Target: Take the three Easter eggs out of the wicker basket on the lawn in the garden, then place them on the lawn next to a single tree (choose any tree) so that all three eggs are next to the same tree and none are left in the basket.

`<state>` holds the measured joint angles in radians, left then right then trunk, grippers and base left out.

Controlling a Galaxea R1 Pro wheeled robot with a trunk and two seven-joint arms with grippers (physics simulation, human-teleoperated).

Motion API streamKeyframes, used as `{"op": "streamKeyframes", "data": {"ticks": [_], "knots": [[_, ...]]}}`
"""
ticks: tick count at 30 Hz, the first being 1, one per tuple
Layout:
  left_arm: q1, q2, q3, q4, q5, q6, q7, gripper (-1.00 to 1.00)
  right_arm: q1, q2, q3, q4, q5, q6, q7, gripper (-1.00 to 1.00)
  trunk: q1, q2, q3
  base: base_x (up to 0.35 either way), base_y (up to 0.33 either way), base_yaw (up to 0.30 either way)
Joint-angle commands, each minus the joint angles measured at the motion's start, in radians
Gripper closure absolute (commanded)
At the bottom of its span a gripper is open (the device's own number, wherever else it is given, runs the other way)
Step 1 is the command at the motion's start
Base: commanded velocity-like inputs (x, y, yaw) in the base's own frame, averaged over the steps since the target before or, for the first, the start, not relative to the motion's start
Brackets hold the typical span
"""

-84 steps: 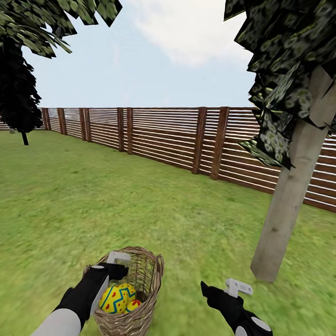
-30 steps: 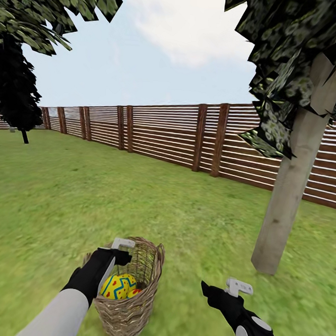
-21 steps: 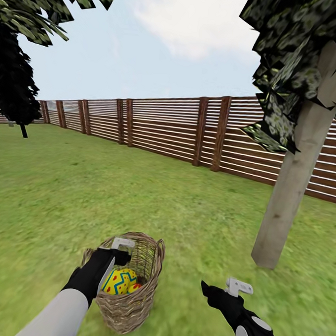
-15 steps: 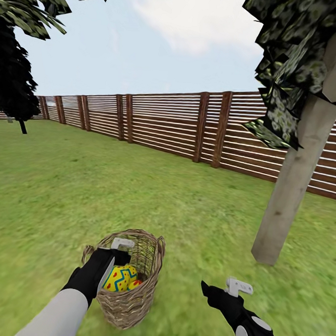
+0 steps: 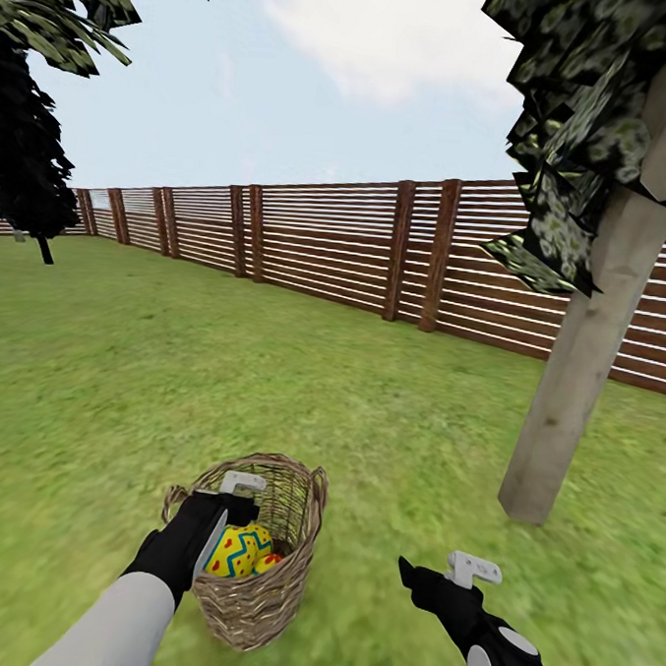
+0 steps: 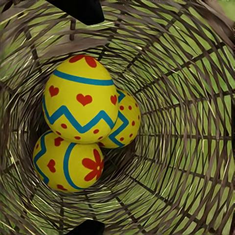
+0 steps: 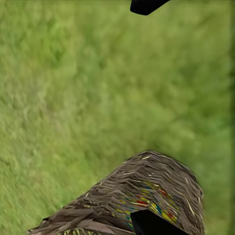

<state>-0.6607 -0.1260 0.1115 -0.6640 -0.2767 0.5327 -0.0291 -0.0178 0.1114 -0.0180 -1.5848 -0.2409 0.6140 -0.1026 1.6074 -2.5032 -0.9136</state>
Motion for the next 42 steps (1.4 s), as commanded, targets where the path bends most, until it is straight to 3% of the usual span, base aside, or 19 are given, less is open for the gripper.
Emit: {"op": "streamKeyframes", "data": {"ticks": [1,42], "knots": [[0.000,-0.001,0.005,-0.002,-0.005,0.004,-0.003,-1.00,-0.001,0.000,0.000,-0.001,-0.011,0.004,-0.008,-1.00,0.000,0.000,-0.001,0.000,0.007,0.000],[0.000,-0.002,-0.026,0.001,-0.007,0.004,-0.003,-1.00,-0.001,-0.001,-0.001,-0.001,-0.011,0.003,-0.006,-1.00,0.000,0.000,-0.001,0.028,0.037,-0.001]]}}
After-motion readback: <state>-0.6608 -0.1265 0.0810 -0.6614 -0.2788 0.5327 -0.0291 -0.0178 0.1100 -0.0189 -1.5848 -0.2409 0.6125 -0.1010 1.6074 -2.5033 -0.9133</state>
